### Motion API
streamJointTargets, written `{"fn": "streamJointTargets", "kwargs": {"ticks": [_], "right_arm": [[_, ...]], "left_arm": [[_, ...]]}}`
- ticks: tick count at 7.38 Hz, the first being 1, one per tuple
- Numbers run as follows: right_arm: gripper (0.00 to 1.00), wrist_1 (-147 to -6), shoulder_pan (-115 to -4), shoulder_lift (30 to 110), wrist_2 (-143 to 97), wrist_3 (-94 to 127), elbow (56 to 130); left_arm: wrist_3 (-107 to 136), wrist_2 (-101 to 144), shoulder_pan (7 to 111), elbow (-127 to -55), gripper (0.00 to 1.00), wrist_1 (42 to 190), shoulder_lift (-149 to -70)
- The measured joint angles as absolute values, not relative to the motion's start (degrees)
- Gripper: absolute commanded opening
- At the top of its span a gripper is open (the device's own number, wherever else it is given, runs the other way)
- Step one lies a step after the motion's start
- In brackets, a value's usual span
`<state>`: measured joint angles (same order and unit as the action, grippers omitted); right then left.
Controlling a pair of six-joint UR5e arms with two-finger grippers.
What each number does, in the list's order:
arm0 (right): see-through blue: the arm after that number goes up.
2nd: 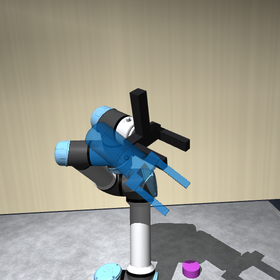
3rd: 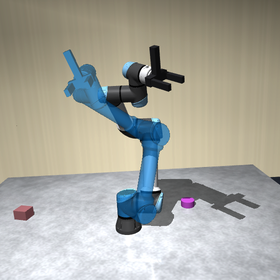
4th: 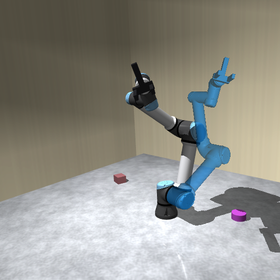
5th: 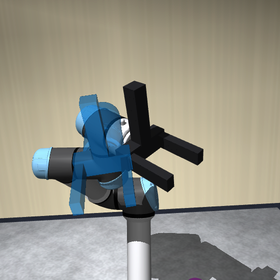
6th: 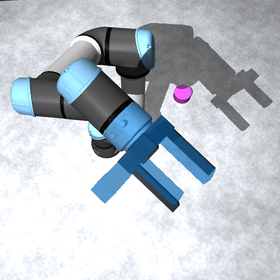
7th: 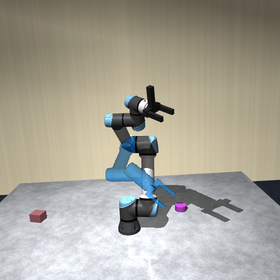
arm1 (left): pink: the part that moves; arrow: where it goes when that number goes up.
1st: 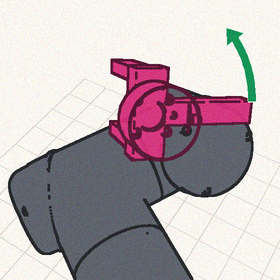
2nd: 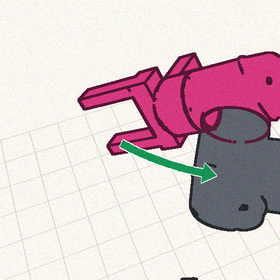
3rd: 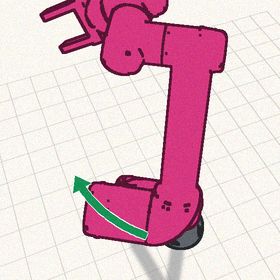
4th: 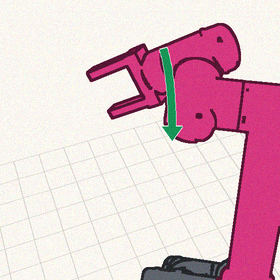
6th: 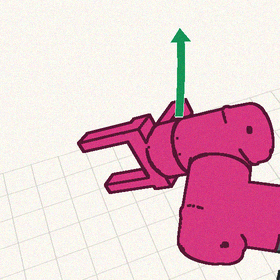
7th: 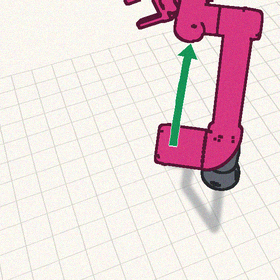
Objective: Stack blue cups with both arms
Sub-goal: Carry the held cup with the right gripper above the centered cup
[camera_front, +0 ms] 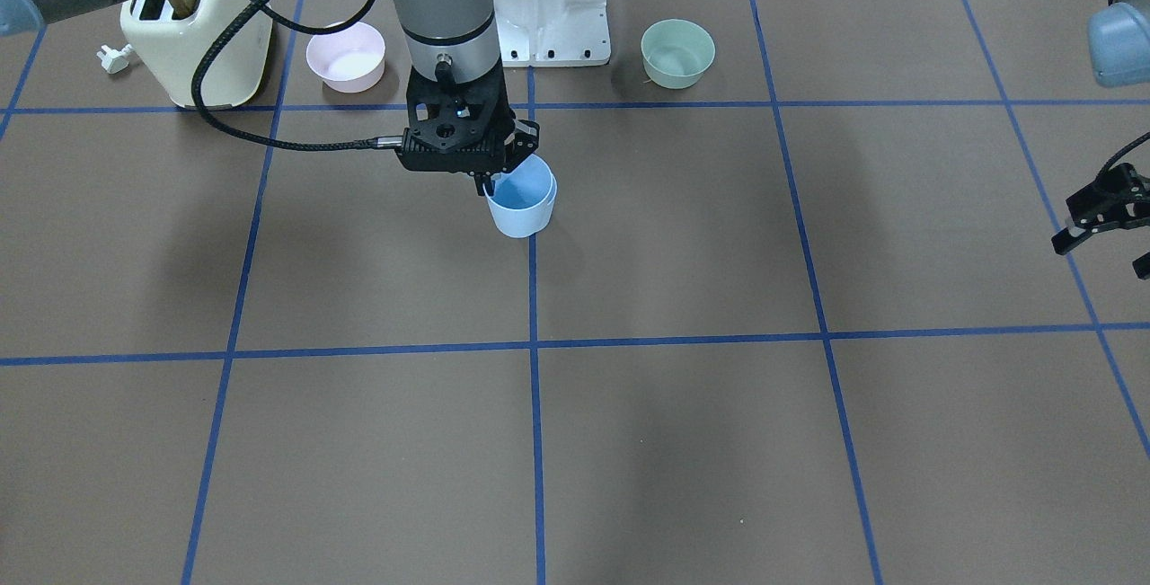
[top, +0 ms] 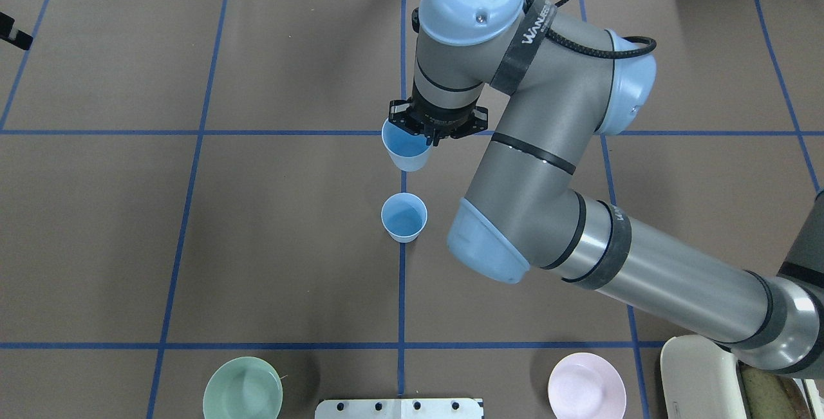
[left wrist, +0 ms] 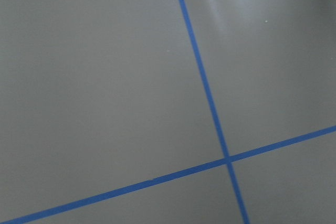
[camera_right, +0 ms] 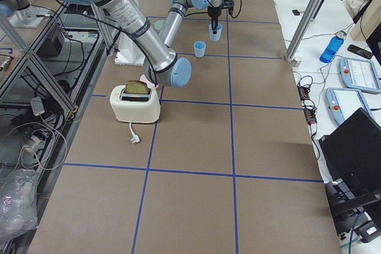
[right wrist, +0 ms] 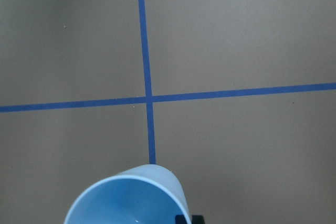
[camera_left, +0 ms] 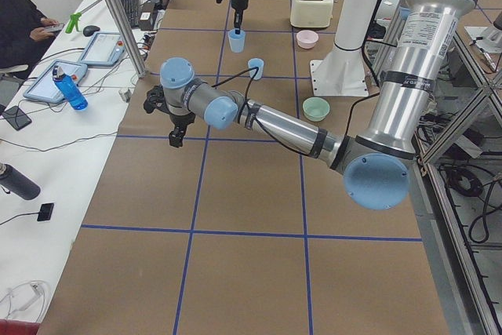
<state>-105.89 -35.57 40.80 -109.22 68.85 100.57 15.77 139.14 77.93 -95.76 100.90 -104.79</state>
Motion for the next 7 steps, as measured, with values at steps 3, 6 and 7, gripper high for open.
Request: {"fn": "streamJointTargets", "kwargs": {"ticks": [3, 6, 7], "right_arm": [[0.00, -103.4, -32.6, 42.8, -106.8, 69.9, 100.8], [0.00, -101.4, -31.2, 44.7, -105.6, 71.0, 101.5], [0.00, -101.4, -30.9, 44.8, -105.4, 71.5, 101.9]], "left_arm": [[15.9, 139.1, 77.9, -95.8, 0.98, 100.9, -104.8], [16.1, 139.0, 77.9, -95.7, 0.97, 100.9, -104.8], [16.2, 139.0, 77.8, -95.7, 0.97, 100.9, -104.8]]}}
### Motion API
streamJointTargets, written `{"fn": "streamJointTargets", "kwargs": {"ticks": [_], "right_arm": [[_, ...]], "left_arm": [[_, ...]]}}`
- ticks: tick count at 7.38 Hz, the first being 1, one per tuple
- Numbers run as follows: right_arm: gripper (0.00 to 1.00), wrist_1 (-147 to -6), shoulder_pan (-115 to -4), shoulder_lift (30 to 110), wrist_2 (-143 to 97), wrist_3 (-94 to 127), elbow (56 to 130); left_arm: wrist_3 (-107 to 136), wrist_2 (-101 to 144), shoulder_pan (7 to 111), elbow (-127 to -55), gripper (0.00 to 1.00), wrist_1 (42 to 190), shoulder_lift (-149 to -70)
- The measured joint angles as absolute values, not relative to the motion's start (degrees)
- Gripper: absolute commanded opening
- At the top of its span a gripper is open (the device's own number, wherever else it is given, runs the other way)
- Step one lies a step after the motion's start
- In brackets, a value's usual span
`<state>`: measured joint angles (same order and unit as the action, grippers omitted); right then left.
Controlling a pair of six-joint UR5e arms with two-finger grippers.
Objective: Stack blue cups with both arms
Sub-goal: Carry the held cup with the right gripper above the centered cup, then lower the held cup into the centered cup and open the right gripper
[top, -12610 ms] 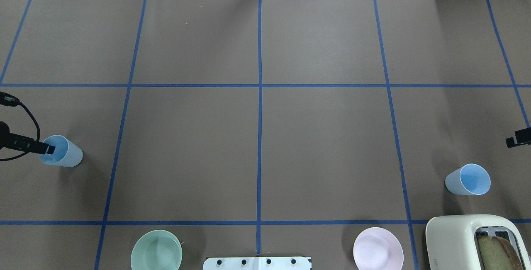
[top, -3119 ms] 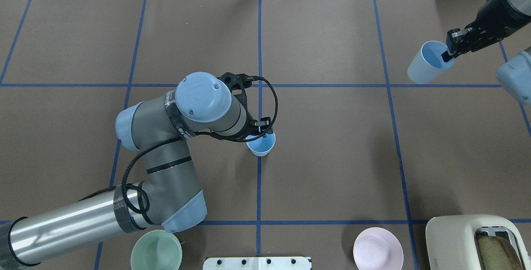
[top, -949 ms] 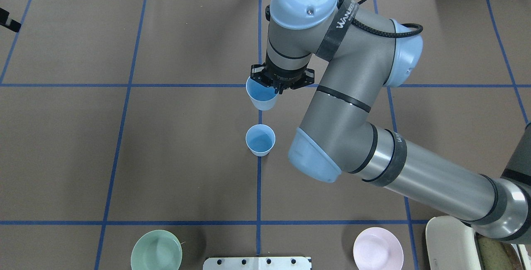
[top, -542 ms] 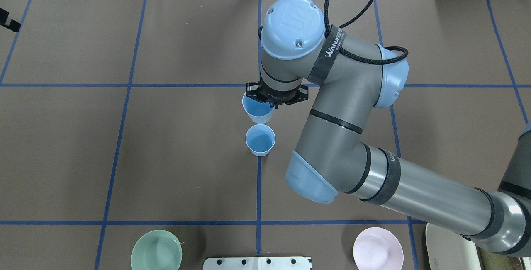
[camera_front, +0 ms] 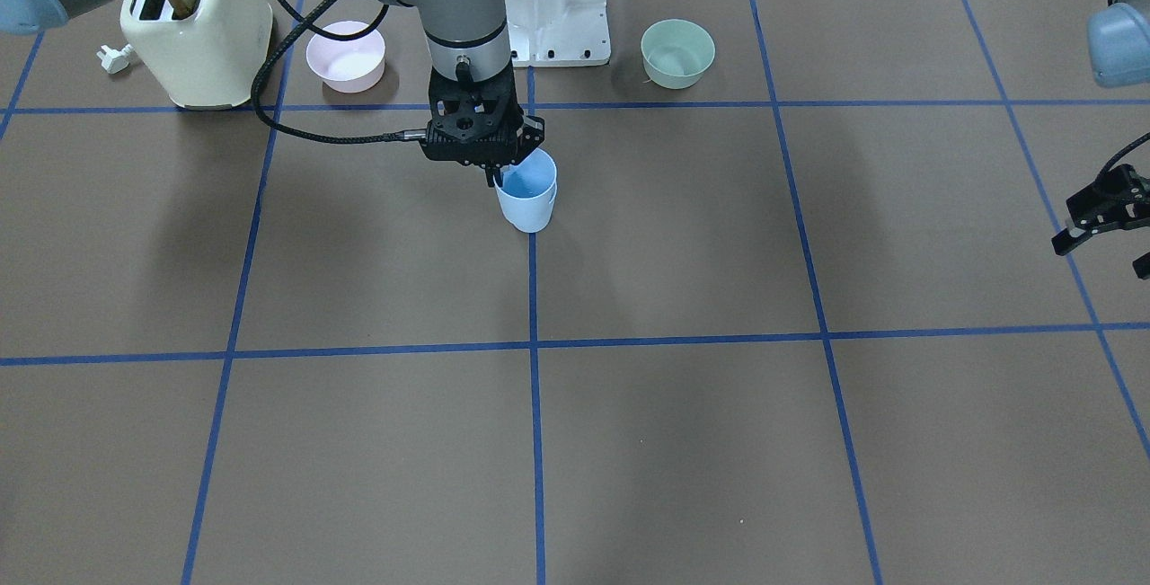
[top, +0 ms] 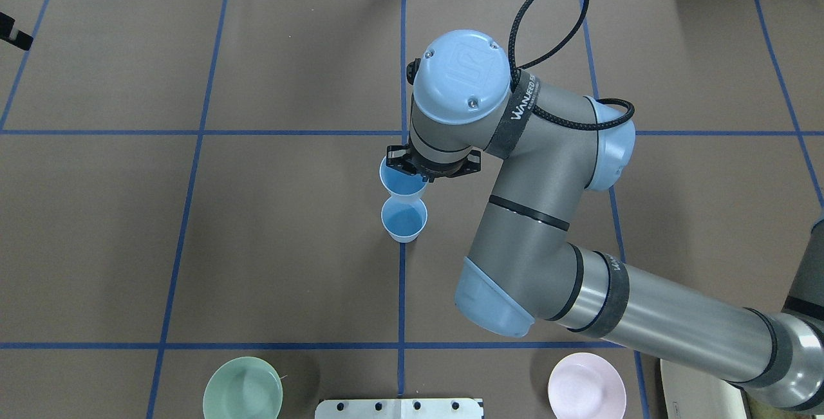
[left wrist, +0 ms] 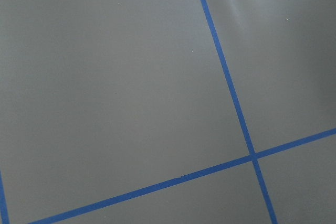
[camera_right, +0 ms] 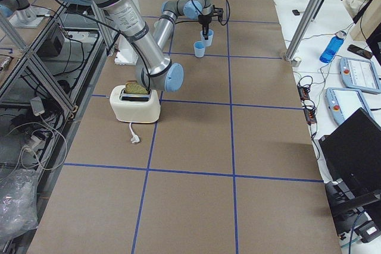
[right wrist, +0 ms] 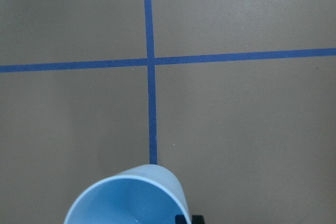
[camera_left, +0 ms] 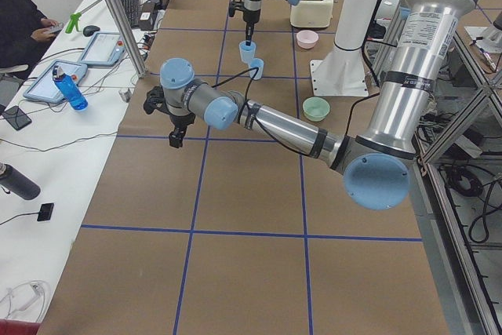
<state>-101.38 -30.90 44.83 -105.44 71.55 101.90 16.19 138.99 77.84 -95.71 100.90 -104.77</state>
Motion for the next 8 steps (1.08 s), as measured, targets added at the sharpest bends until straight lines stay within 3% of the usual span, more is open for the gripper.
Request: {"fn": "streamJointTargets", "kwargs": {"ticks": [8], "right_arm": [[0.00, -101.3, -28.4, 47.5, -103.6, 73.3, 105.8]], "left_arm": [[16.3, 138.9, 77.7, -95.6, 0.98, 100.9, -104.8]]}}
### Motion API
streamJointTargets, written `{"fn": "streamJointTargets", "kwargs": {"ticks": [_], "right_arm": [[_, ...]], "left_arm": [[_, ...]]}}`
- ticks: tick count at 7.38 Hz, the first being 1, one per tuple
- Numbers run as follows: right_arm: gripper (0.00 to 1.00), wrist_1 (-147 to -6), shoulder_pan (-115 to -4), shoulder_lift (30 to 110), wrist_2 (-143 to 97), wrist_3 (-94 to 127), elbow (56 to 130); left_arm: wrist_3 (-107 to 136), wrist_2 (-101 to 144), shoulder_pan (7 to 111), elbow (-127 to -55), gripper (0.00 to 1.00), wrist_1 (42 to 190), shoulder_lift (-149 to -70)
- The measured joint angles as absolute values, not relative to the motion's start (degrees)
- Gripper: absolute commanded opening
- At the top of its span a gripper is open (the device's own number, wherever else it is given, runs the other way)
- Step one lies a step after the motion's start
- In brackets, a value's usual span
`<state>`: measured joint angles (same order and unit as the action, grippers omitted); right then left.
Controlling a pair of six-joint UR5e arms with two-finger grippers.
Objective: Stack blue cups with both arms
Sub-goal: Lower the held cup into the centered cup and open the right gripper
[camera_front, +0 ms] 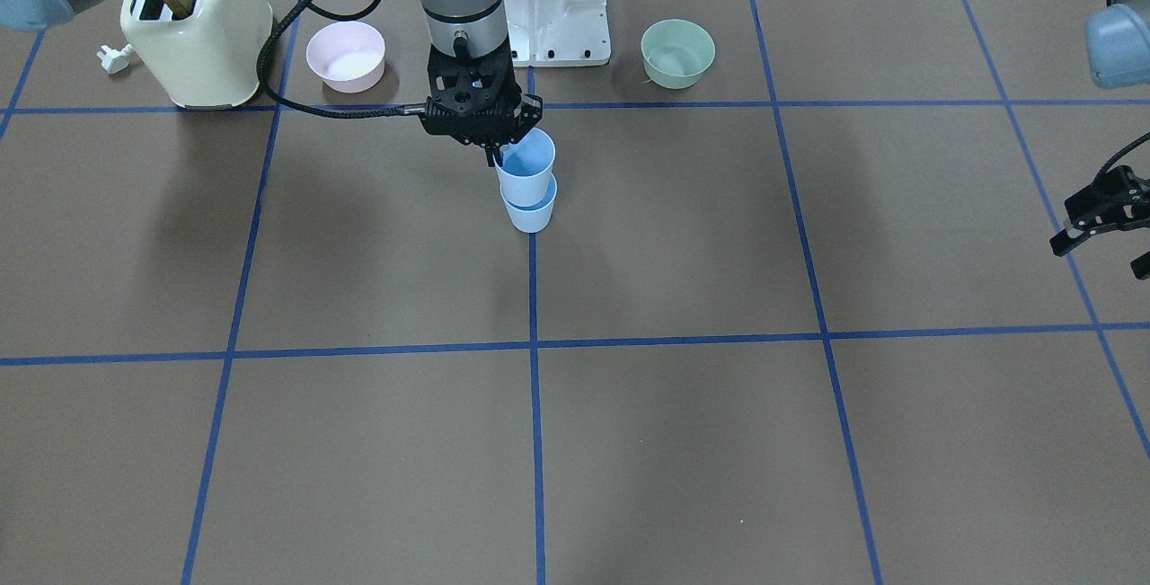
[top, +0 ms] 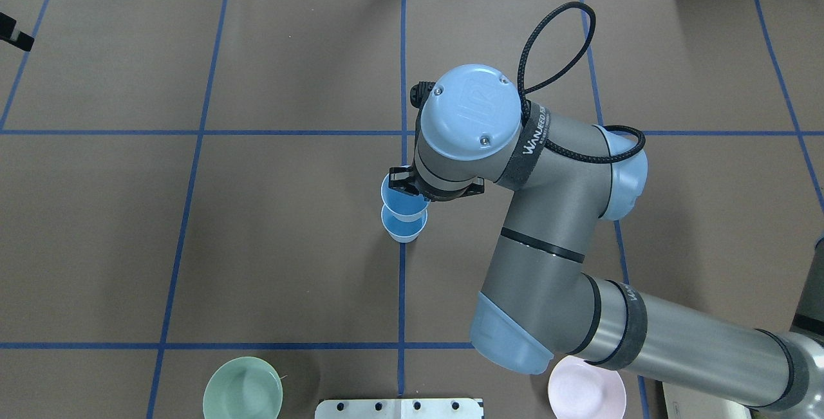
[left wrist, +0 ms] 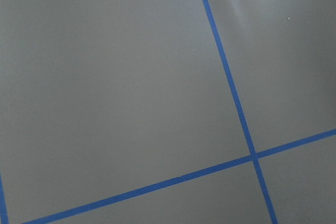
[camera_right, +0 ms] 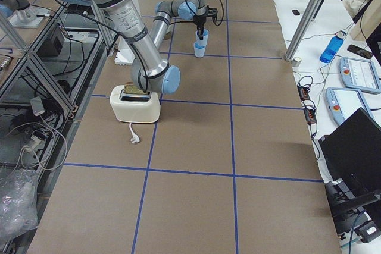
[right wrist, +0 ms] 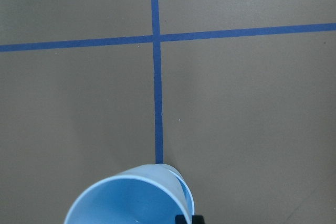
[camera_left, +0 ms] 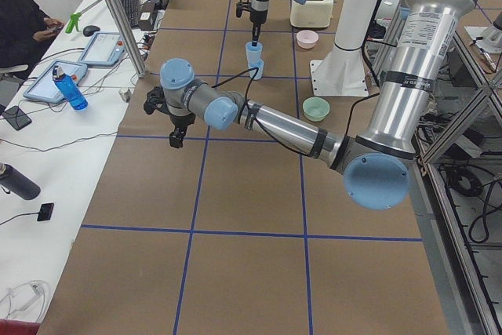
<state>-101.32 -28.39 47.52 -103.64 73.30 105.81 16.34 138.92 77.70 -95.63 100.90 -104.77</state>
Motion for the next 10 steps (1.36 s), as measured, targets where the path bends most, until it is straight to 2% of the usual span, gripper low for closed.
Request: {"fn": "streamJointTargets", "kwargs": {"ticks": [10], "right_arm": [[0.00, -101.2, -26.6, 47.5, -102.4, 73.5, 105.5]], "left_arm": [[16.3, 138.9, 77.7, -95.1, 0.98, 101.0, -105.1]]}}
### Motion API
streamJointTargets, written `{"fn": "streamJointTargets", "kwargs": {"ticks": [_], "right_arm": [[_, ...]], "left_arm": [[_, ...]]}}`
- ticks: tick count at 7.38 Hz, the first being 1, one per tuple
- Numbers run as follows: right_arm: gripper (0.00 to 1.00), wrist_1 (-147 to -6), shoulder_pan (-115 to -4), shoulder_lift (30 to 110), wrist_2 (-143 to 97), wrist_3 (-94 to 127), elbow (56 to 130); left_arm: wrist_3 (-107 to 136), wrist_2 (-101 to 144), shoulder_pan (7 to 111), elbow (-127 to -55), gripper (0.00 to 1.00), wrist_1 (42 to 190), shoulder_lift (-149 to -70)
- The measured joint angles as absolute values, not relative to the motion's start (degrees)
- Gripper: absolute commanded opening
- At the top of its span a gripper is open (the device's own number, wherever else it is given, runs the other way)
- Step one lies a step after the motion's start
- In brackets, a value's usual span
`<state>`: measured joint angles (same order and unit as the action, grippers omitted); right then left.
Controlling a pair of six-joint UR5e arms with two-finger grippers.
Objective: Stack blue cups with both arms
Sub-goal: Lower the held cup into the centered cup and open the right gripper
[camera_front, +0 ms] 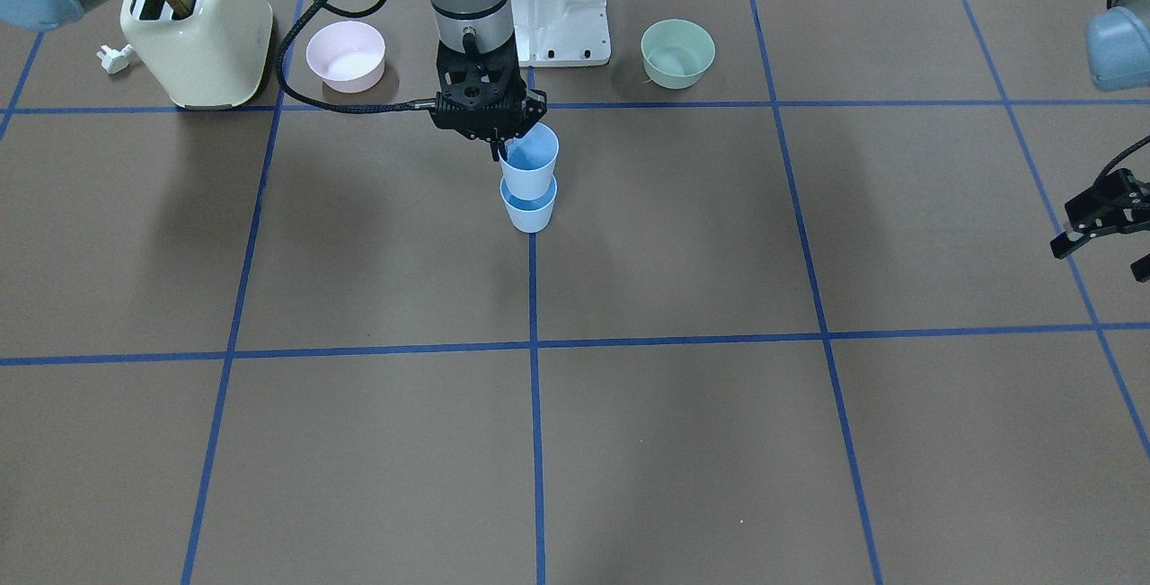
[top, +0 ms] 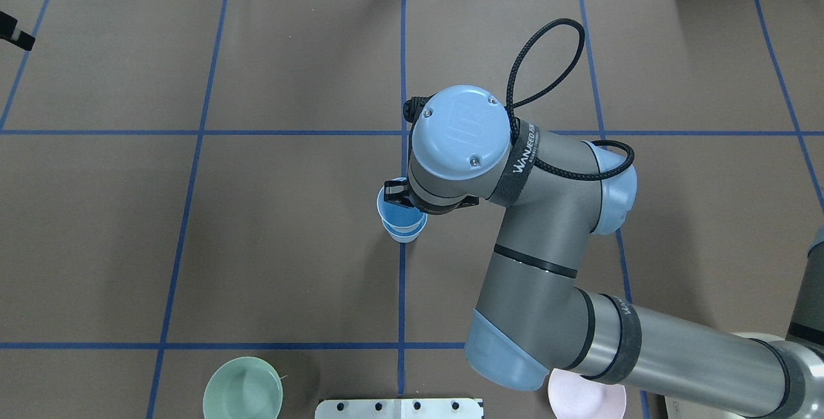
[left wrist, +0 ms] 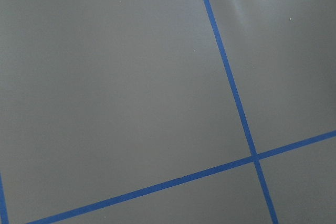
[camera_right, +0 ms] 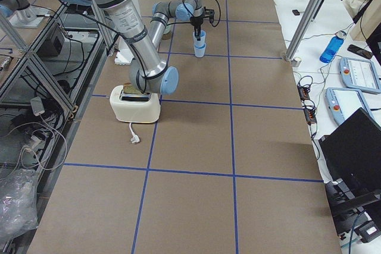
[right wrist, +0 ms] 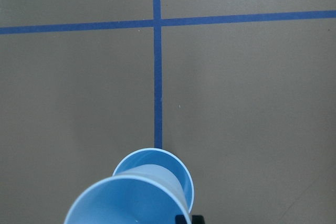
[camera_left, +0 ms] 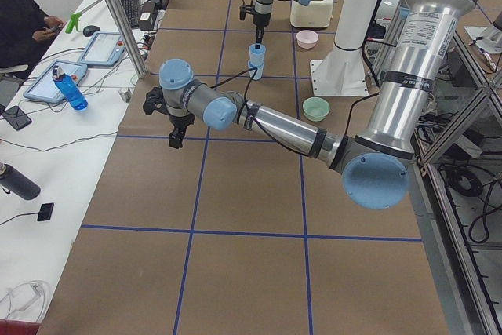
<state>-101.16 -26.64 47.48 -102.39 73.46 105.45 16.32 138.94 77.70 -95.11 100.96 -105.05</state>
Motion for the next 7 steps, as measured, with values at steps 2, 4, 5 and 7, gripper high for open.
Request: {"fn": "streamJointTargets", "kwargs": {"ticks": [2, 4, 5, 7], "right_arm": [[0.00, -101.2, -26.6, 47.5, -102.4, 73.4, 105.3], [0.00, -101.1, -26.6, 47.5, -102.4, 73.3, 105.3], [0.00, -100.5, -26.6, 47.7, -102.4, 73.2, 105.2], [0.21, -98.1, -26.6, 48.5, -102.0, 73.4, 105.1]], "left_arm": [[16.3, 139.0, 77.7, -95.1, 0.98, 101.0, -104.9], [16.3, 139.0, 77.7, -95.1, 0.98, 101.0, -104.9], [16.3, 139.0, 77.7, -95.1, 0.98, 101.0, -104.9], [16.3, 139.0, 77.7, -95.1, 0.98, 101.0, -104.8]]}}
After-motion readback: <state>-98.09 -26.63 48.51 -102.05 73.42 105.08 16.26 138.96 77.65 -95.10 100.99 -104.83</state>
